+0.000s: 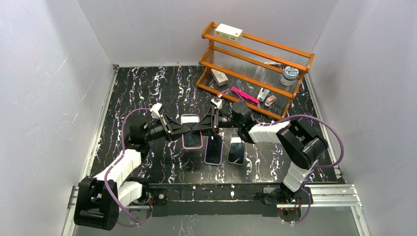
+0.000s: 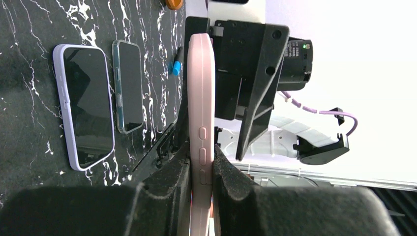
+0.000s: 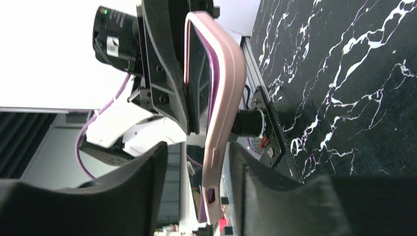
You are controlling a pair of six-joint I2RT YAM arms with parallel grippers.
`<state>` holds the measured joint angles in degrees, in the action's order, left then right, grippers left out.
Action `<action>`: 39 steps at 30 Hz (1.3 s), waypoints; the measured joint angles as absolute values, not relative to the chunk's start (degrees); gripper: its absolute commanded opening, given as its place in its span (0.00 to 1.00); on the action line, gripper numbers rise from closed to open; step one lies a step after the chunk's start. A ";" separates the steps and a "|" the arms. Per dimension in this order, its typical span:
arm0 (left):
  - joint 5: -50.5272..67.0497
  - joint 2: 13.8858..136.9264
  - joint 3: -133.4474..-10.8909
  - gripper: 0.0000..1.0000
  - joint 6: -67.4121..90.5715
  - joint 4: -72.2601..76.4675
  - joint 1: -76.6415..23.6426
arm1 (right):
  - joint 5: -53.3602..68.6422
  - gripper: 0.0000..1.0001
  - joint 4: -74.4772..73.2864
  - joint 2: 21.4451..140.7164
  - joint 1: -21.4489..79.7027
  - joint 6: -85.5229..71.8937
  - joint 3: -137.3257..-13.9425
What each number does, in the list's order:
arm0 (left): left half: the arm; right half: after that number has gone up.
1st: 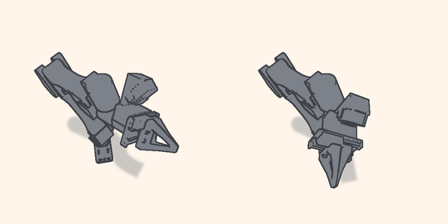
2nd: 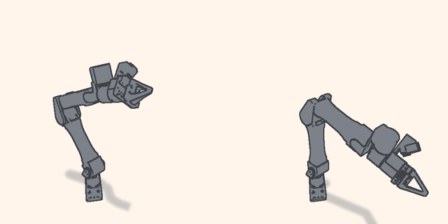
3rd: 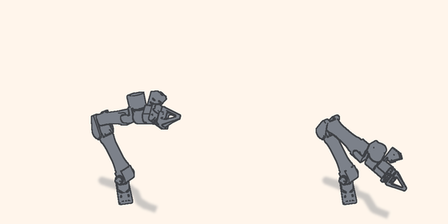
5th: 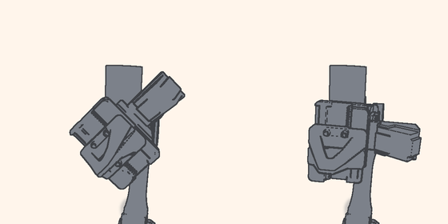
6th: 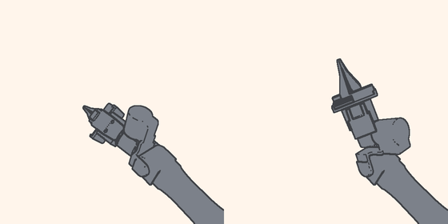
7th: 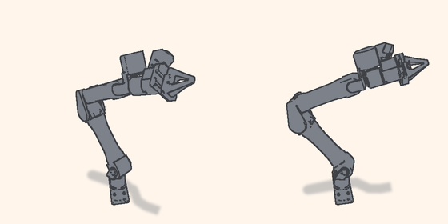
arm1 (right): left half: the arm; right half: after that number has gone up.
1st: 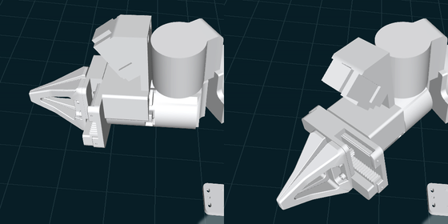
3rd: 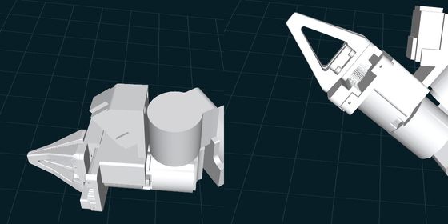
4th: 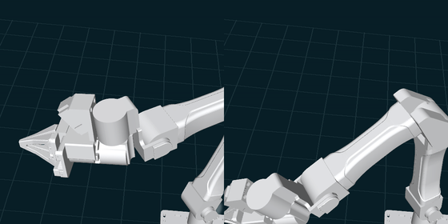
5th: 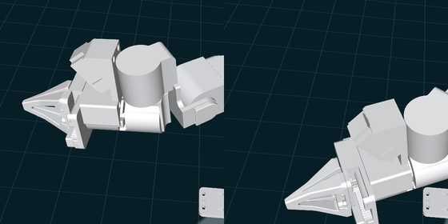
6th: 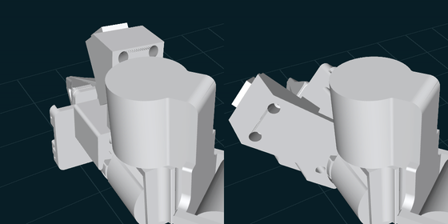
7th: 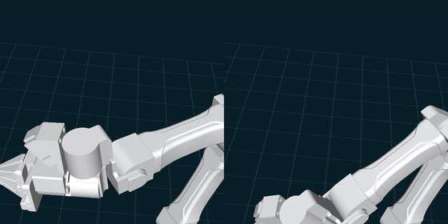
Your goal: Put the phone into the phone case
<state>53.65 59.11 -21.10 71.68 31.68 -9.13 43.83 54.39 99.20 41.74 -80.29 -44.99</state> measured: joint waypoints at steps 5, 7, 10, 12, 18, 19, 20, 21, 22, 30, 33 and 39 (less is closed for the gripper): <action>52.82 59.68 -21.04 0.00 73.58 34.22 -9.13 | 45.82 0.67 53.71 98.32 41.74 -78.06 -43.90; 52.40 59.79 -21.04 0.00 73.89 35.00 -9.13 | 46.33 0.66 53.56 97.36 41.74 -77.60 -41.82; 51.88 61.01 -21.21 0.00 74.00 36.36 -9.13 | 47.27 0.64 54.22 97.17 41.76 -77.93 -39.40; 51.62 61.95 -21.28 0.00 73.91 36.73 -9.13 | 47.97 0.63 54.54 97.17 41.87 -78.32 -38.57; 50.61 63.22 -21.28 0.00 72.95 37.28 -9.13 | 48.42 0.32 56.23 97.17 42.68 -79.37 -38.59; 50.48 63.40 -21.28 0.00 72.55 37.30 -9.13 | 48.42 0.25 56.84 97.21 42.83 -79.79 -38.59; 50.39 63.55 -21.26 0.00 72.47 37.28 -9.13 | 48.45 0.18 57.34 97.25 42.85 -80.12 -38.59; 50.43 63.66 -21.26 0.00 72.16 37.36 -9.10 | 48.45 0.11 57.93 97.41 42.89 -80.88 -38.54; 50.41 63.66 -21.26 0.00 71.72 37.30 -9.10 | 48.51 0.06 58.81 97.78 42.89 -81.52 -38.54; 49.21 63.59 -27.40 0.00 58.24 20.80 -9.23 | 46.48 0.01 61.08 98.61 43.53 -84.27 -36.53; 49.30 63.13 -29.02 0.00 55.05 16.99 -9.23 | 46.02 0.21 60.97 98.61 43.77 -83.64 -36.53; 50.74 62.41 -27.90 0.00 54.39 18.50 -9.17 | 44.66 0.65 54.81 96.14 43.62 -79.31 -36.56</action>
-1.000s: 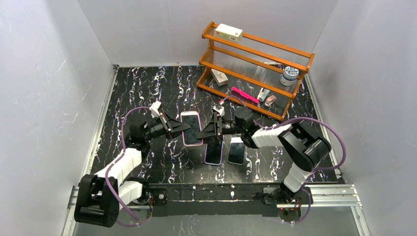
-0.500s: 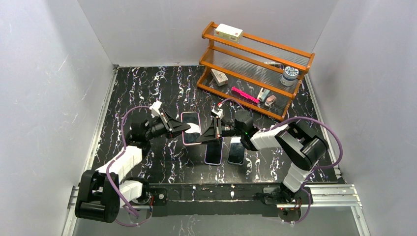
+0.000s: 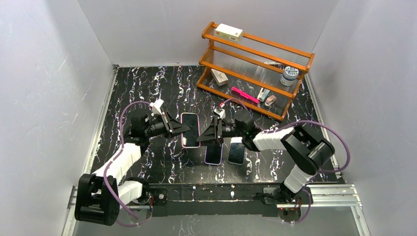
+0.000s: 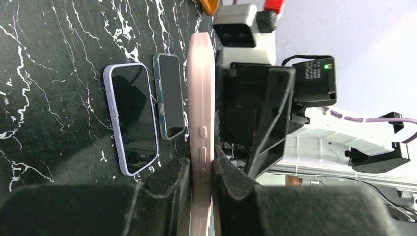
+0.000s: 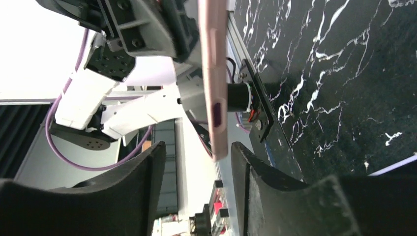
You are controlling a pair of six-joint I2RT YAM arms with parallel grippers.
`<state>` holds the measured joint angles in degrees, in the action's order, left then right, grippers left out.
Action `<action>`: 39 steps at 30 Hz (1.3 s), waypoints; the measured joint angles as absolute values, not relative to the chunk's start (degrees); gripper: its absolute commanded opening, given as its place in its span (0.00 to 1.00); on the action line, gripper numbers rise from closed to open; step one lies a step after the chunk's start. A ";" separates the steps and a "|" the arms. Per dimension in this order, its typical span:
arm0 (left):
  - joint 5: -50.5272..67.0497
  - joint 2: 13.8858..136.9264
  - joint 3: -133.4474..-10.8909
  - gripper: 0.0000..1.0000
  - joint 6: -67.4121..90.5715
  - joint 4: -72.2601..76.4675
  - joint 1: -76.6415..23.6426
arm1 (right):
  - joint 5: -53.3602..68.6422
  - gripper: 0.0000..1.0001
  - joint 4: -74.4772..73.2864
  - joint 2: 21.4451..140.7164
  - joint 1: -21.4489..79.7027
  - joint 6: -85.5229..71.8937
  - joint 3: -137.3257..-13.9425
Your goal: Put the phone into the phone case
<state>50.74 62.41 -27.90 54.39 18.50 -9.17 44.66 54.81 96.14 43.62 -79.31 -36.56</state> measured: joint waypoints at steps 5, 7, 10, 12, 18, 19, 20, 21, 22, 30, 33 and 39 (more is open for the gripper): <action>52.60 61.32 -26.81 0.00 55.09 19.86 -9.04 | 43.59 0.87 49.30 90.65 41.91 -73.21 -36.97; 53.45 60.29 -26.61 0.00 55.70 20.88 -9.17 | 43.59 0.89 48.77 89.36 40.91 -71.81 -36.97; 54.59 58.92 -26.22 0.00 57.25 23.35 -9.67 | 43.70 0.89 47.07 88.31 39.16 -69.54 -37.08; 55.24 58.30 -25.78 0.00 58.26 24.58 -10.11 | 44.03 0.87 45.28 88.31 38.26 -68.07 -37.80; 56.99 58.30 -25.63 0.00 59.92 26.61 -13.30 | 46.13 0.77 42.98 88.31 37.06 -65.34 -41.43; 57.19 58.33 -25.63 0.00 60.10 26.81 -13.91 | 46.41 0.75 42.96 88.31 36.99 -65.17 -41.87; 57.36 58.37 -25.63 0.00 60.14 26.94 -14.48 | 46.70 0.72 42.96 88.31 36.95 -64.97 -42.39; 57.49 58.48 -25.63 0.00 60.23 27.05 -15.14 | 46.87 0.69 42.96 88.36 36.86 -64.86 -42.81; 57.52 58.61 -25.61 0.00 60.27 27.05 -15.75 | 47.00 0.66 43.05 88.40 36.84 -64.79 -43.27; 57.52 58.94 -24.86 0.00 60.31 28.18 -17.76 | 47.29 0.08 43.03 89.34 35.88 -65.78 -44.12; 57.17 59.42 -25.69 0.00 57.39 24.56 -17.76 | 47.46 0.01 42.33 89.23 35.64 -64.47 -44.12; 55.22 60.25 -28.77 0.00 50.70 15.22 -18.00 | 45.91 0.03 35.86 88.18 35.70 -59.77 -44.91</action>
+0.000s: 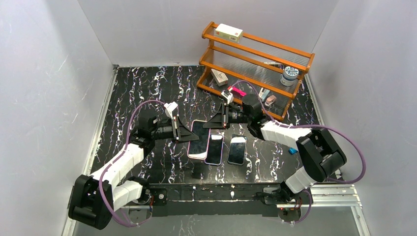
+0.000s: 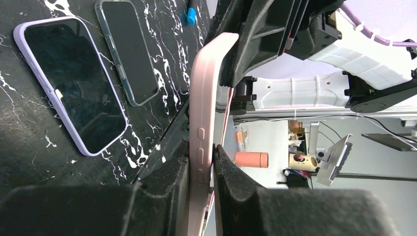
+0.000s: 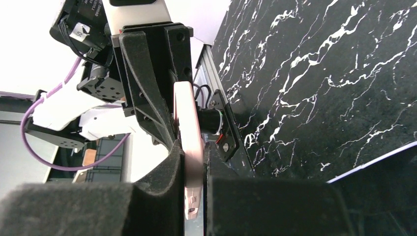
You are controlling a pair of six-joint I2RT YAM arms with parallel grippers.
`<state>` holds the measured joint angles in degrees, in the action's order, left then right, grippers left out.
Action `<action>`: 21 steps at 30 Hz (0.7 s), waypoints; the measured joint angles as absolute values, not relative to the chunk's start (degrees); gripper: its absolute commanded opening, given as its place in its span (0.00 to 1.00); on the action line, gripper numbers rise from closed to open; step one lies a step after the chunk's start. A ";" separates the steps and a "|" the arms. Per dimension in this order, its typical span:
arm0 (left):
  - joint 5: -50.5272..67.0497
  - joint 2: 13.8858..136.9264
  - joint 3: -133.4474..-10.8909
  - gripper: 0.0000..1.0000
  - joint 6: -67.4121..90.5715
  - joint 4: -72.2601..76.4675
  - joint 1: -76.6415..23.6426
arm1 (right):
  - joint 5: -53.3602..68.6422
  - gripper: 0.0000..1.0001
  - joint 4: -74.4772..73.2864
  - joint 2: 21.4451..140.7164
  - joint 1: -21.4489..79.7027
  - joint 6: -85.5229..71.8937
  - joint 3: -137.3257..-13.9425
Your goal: Put the phone into the phone case
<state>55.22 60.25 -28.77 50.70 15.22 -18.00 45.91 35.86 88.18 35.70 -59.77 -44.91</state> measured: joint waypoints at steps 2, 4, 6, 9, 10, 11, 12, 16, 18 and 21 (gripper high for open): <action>54.87 60.64 -29.32 0.00 49.84 14.26 -18.09 | 45.52 0.17 33.93 87.79 35.70 -58.39 -45.50; 54.85 60.80 -29.36 0.00 50.00 14.39 -18.13 | 45.32 0.35 32.84 87.55 35.70 -57.78 -45.76; 54.78 60.80 -29.26 0.00 51.35 15.68 -18.28 | 45.08 0.55 32.71 87.37 35.70 -58.00 -45.76; 53.67 60.40 -28.05 0.00 55.68 19.40 -18.44 | 45.08 0.69 34.48 87.35 35.64 -59.66 -45.23; 52.97 60.18 -27.40 0.00 57.41 20.49 -18.44 | 45.28 0.70 36.05 87.31 35.64 -60.42 -44.71; 52.45 60.01 -26.98 0.00 58.70 21.12 -18.41 | 45.32 0.70 37.52 87.24 35.64 -61.19 -44.03; 51.68 59.79 -26.72 0.00 59.90 21.56 -18.41 | 45.36 0.68 38.70 87.13 35.70 -61.80 -43.20; 49.78 59.42 -26.59 0.00 62.81 23.90 -18.28 | 45.39 0.57 40.66 87.07 37.41 -63.59 -40.82; 49.34 59.44 -26.59 0.00 63.61 24.60 -18.17 | 45.41 0.49 41.67 87.22 38.35 -64.71 -40.47; 49.10 59.55 -26.59 0.00 64.29 25.36 -18.13 | 45.45 0.28 43.83 87.94 39.53 -66.35 -40.32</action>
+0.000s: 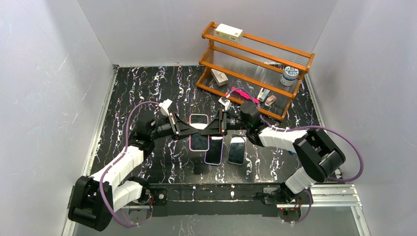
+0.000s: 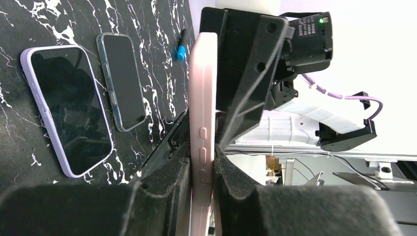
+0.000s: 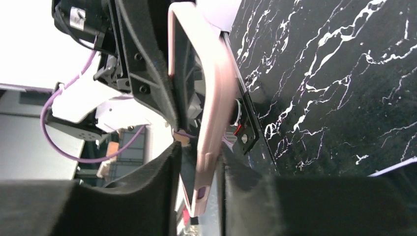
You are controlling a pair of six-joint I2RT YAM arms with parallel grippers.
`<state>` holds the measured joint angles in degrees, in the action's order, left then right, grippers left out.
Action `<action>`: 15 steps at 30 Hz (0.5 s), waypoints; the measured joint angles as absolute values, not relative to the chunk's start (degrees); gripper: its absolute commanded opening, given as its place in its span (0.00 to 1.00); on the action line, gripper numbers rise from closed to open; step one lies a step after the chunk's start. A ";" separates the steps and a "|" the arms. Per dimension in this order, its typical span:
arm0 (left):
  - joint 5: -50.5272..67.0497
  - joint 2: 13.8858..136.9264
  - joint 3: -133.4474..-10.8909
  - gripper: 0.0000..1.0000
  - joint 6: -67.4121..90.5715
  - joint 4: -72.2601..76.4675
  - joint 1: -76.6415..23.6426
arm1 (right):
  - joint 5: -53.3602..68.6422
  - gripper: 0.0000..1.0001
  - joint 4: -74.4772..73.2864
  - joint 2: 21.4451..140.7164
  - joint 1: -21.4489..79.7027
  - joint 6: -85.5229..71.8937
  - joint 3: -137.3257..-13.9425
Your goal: Put the phone into the phone case
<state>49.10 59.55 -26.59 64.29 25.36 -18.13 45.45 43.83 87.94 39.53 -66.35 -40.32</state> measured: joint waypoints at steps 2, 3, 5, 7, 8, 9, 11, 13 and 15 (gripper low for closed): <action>49.08 59.53 -26.61 0.00 64.55 26.00 -18.11 | 45.08 0.13 44.42 88.36 39.51 -67.26 -39.83; 48.97 59.61 -26.61 0.00 64.29 26.06 -18.11 | 45.12 0.04 45.04 88.47 39.38 -68.36 -39.51; 49.08 59.83 -26.61 0.11 64.16 26.17 -18.04 | 45.36 0.01 45.69 88.49 39.24 -69.23 -39.46; 49.08 59.83 -26.61 0.28 64.25 26.57 -17.85 | 45.39 0.01 46.70 88.64 39.24 -70.13 -39.42; 49.04 59.83 -26.61 0.35 64.25 26.55 -17.80 | 45.30 0.01 46.96 88.71 39.24 -70.43 -39.35; 48.95 59.86 -26.61 0.41 64.07 26.37 -17.80 | 45.12 0.01 47.29 88.73 39.24 -70.74 -39.20; 48.47 59.92 -26.61 0.48 64.14 25.45 -17.82 | 43.97 0.01 48.12 88.73 39.35 -71.24 -38.46; 48.25 59.88 -26.61 0.49 64.20 24.58 -17.85 | 42.70 0.01 48.29 88.73 39.42 -71.92 -37.54; 47.59 59.02 -26.61 0.48 64.05 22.61 -17.85 | 41.21 0.01 48.27 88.73 39.46 -72.51 -36.67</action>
<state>47.59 59.02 -26.61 64.05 22.61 -17.85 41.21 48.27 88.73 39.46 -72.51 -36.67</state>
